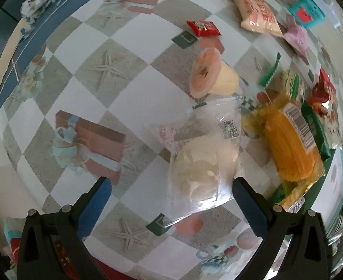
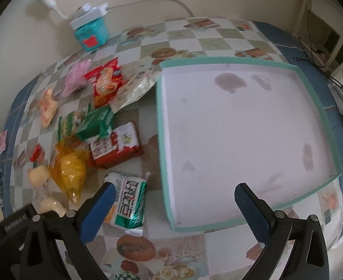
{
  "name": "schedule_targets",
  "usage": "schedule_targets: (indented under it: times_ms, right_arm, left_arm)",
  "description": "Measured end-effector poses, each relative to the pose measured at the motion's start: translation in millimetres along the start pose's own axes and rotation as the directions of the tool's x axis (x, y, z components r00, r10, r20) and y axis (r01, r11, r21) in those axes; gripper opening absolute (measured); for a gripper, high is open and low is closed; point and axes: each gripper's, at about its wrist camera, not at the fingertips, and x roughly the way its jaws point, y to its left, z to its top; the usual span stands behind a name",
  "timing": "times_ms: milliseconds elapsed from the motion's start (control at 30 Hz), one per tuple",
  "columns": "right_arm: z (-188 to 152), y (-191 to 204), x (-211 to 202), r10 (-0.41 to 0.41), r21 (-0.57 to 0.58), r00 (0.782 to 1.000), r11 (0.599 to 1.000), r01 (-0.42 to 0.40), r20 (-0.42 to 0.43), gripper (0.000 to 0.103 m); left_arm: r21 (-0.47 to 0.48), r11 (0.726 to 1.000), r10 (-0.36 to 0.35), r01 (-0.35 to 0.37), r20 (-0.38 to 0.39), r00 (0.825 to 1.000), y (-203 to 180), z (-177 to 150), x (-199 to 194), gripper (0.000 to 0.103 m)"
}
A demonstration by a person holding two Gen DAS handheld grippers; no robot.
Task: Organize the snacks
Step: 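Move the right tool toward the green-and-white cracker bag while the left tool approaches the bun bag, then close the right gripper on the green-and-white cracker bag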
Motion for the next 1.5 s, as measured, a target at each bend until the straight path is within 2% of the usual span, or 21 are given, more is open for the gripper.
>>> schedule_targets:
  times_ms: [100, 233, 300, 433, 667, 800, 933, 1100, 1367, 1500]
  right_arm:
    - [-7, 16, 5, 0.016, -0.077, 0.999, 0.997, -0.018, -0.027, 0.103]
    - [-19, 40, 11, 0.033, -0.190, 0.998, 0.981, -0.043, -0.054, 0.103]
    - [-25, 50, 13, 0.030, -0.232, 0.998, 0.972, -0.042, -0.055, 0.103]
    - [-30, 61, 14, 0.031, -0.271, 0.999, 0.962, -0.039, -0.033, 0.103]
    - [-30, 67, 17, 0.085, -0.269, 0.996, 0.959, -0.090, -0.030, 0.102]
    - [-31, 69, 21, 0.114, -0.272, 0.992, 0.954, -0.124, -0.051, 0.095]
    - [-30, 65, 24, 0.104, -0.254, 0.993, 0.960, -0.113, -0.046, 0.092]
    - [-27, 58, 30, 0.129, -0.215, 0.990, 0.967, -0.138, -0.056, 0.088]
    - [-23, 55, 41, 0.114, -0.185, 0.992, 0.975, -0.123, -0.057, 0.081]
    - [-20, 63, 44, 0.086, -0.207, 0.995, 0.974, -0.093, -0.039, 0.080]
  left_arm:
    - [-0.003, 1.000, -0.002, 0.002, 0.005, 1.000, 2, -12, -7, 0.103]
    - [-0.015, 1.000, -0.006, 0.006, 0.003, 1.000, -1, -8, -2, 0.103]
    - [-0.026, 1.000, -0.006, 0.006, 0.004, 1.000, -3, -12, -7, 0.103]
    - [-0.053, 0.999, -0.011, 0.011, 0.012, 1.000, 18, -7, -1, 0.103]
    - [-0.095, 0.995, -0.015, 0.016, 0.012, 1.000, 34, -4, -2, 0.103]
    - [-0.098, 0.995, -0.017, 0.018, 0.013, 1.000, 44, -9, 0, 0.103]
    - [-0.101, 0.995, -0.019, 0.020, 0.009, 1.000, 45, -9, -2, 0.103]
    - [-0.111, 0.994, -0.024, 0.025, 0.005, 1.000, 48, -7, -3, 0.103]
    - [-0.121, 0.992, -0.036, 0.035, 0.002, 0.999, 44, -13, 3, 0.103]
    - [-0.126, 0.991, -0.048, 0.049, 0.007, 0.999, 46, -12, 5, 0.103]
